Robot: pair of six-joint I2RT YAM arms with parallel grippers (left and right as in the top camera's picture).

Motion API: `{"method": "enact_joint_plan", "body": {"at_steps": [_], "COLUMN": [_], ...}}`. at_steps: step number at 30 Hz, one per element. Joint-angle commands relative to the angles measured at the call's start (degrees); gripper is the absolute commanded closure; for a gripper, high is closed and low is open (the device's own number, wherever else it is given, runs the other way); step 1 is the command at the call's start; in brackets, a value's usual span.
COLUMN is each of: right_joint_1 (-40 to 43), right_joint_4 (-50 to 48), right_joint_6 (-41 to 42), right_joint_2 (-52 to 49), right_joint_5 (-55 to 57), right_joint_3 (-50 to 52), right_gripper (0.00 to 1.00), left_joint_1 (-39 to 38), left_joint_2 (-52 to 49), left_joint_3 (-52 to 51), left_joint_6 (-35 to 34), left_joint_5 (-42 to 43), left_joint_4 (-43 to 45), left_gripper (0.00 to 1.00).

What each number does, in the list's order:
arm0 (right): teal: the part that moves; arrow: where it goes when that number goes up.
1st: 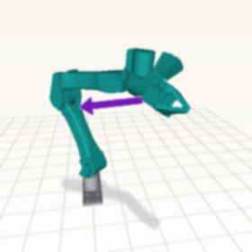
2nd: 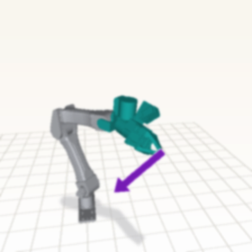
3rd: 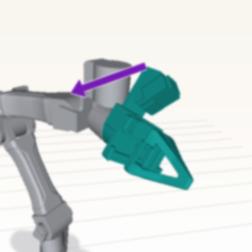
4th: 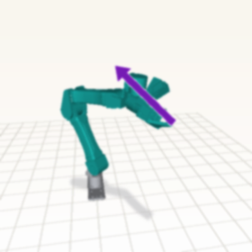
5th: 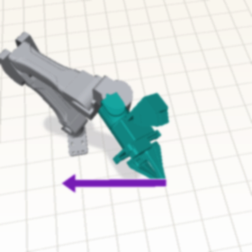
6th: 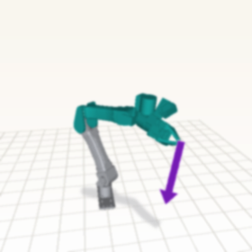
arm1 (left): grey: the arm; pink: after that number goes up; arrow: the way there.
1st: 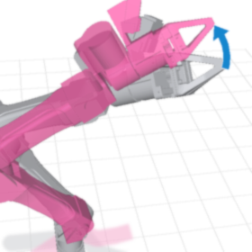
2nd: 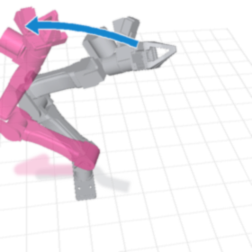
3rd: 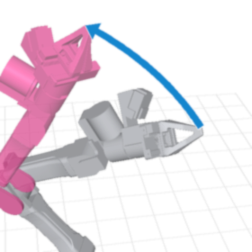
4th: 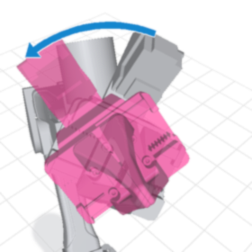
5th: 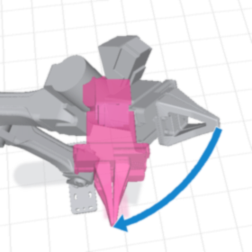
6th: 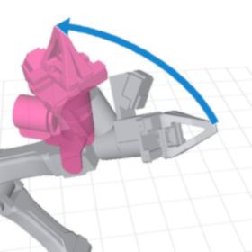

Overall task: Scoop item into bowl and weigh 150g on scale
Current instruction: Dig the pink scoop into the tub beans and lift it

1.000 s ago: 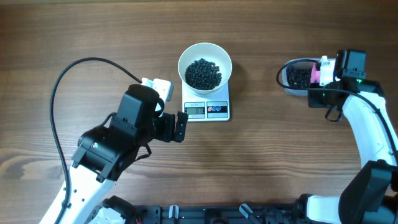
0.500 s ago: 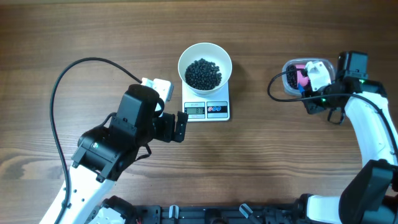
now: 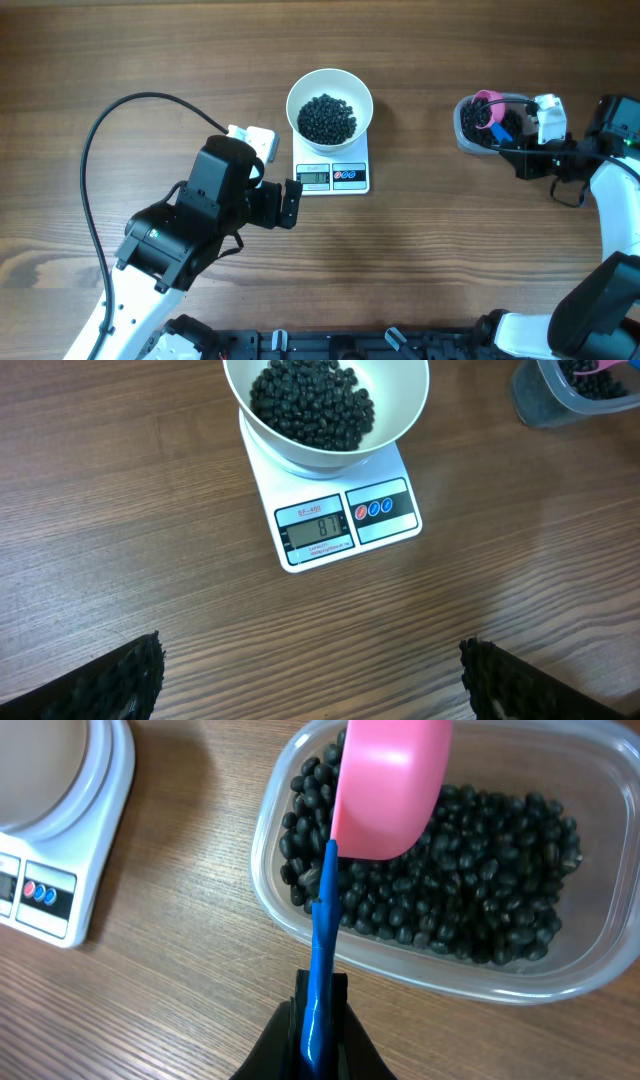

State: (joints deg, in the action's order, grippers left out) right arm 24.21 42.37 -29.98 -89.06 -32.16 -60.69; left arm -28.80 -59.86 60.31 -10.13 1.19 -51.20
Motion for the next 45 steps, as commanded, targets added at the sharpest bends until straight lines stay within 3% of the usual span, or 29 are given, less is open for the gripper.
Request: {"method": "enact_joint_plan", "body": {"at_steps": [1,5,9,22,36,42,45], "right_joint_1": [0.1,0.2,0.2,1.2,12.4,11.3,4.4], "right_joint_4": [-0.1,0.7,2.6,1.4,1.4,0.7,-1.9], "right_joint_6": [7.3,15.3,17.1,21.4,27.7,32.9,36.9], "right_joint_2": [-1.4,-1.5,-1.5,-1.5,-1.5,-1.5,-1.5], "right_joint_5": [-4.0,-6.5,-11.8,-8.3,-35.1,-43.8,-43.8], "right_joint_3": [1.1,1.1,1.2,1.2,1.1,1.1,1.1], "right_gripper": [0.96,0.96,0.96,0.96,0.96,0.96,0.96], "left_joint_1": [-0.2,-0.2,-0.2,-0.2,-0.2,-0.2,-0.2], "left_joint_2": [0.2,0.2,0.2,0.2,0.2,0.2,0.2], "left_joint_3": [0.0,0.0,0.0,0.0,0.0,0.0,0.0], "left_joint_6": [0.9,0.9,0.9,0.9,0.9,0.9,0.9], "left_joint_5": [0.5,0.5,0.5,0.5,0.5,0.5,0.5], "left_joint_4": [0.1,0.1,0.1,0.1,0.1,0.1,0.1], "left_gripper": [0.00,0.00,0.00,0.00,0.00,0.00,0.00]}}
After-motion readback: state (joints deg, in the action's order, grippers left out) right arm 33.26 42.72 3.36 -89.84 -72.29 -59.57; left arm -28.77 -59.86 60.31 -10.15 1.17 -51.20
